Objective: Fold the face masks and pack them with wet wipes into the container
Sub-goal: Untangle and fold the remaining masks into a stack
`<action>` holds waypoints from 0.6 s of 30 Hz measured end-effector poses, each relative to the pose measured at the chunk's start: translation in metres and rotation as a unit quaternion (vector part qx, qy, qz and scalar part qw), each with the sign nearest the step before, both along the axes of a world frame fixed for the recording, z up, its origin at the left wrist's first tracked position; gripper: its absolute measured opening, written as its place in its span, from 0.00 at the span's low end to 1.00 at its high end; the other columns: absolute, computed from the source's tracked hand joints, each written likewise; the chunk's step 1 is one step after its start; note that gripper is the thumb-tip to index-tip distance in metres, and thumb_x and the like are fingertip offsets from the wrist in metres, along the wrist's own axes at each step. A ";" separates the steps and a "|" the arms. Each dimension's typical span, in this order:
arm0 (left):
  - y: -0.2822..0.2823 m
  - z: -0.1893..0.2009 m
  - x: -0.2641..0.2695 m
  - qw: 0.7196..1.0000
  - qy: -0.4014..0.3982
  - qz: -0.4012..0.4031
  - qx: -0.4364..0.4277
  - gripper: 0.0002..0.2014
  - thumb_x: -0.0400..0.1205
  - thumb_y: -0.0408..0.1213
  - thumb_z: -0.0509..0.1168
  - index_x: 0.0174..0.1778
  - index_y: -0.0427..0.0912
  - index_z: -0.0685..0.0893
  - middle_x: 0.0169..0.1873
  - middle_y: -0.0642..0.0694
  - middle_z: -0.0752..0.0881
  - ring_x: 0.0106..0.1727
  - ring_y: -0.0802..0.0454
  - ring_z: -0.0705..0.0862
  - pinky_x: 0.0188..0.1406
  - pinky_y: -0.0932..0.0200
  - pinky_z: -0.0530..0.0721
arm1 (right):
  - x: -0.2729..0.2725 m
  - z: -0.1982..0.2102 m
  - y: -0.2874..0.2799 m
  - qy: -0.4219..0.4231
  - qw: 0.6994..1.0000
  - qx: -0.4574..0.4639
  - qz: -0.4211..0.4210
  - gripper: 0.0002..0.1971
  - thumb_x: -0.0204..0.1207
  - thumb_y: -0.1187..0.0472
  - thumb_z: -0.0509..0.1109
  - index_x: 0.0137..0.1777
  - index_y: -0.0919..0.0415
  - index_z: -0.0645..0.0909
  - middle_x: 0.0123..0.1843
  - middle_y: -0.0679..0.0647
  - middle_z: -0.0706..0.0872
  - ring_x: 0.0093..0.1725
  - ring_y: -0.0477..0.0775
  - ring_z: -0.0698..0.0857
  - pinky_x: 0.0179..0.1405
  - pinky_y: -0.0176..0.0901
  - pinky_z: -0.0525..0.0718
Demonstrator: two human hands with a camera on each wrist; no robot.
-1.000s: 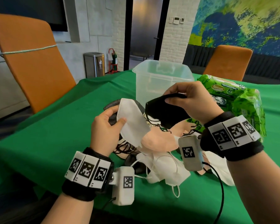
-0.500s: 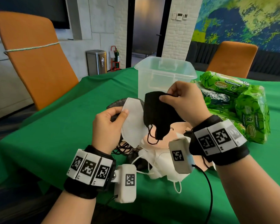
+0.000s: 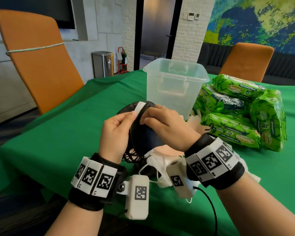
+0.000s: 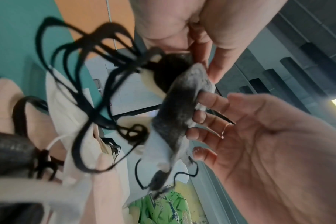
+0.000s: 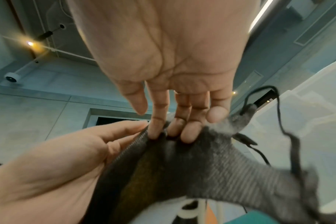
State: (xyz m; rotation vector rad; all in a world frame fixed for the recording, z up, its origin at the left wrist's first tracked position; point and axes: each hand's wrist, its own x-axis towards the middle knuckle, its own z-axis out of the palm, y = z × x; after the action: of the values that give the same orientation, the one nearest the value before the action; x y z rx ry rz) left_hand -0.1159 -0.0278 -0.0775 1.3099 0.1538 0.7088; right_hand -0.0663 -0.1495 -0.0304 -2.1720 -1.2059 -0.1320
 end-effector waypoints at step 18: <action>0.004 -0.001 -0.002 0.999 0.003 -0.020 0.030 0.12 0.79 0.30 0.67 0.33 0.49 0.90 0.35 0.47 0.91 0.41 0.50 0.89 0.48 0.55 0.87 | 0.026 -0.001 -0.012 0.064 0.980 0.175 -0.070 0.15 0.64 0.66 0.80 0.30 0.47 0.79 0.29 0.44 0.83 0.31 0.42 0.80 0.37 0.36 0.80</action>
State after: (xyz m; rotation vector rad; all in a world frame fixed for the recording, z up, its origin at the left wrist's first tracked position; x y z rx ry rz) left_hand -0.1181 -0.0239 -0.0782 1.3680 0.1119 0.6802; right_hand -0.0398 -0.1615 -0.0316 -1.9221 -0.8815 -0.2404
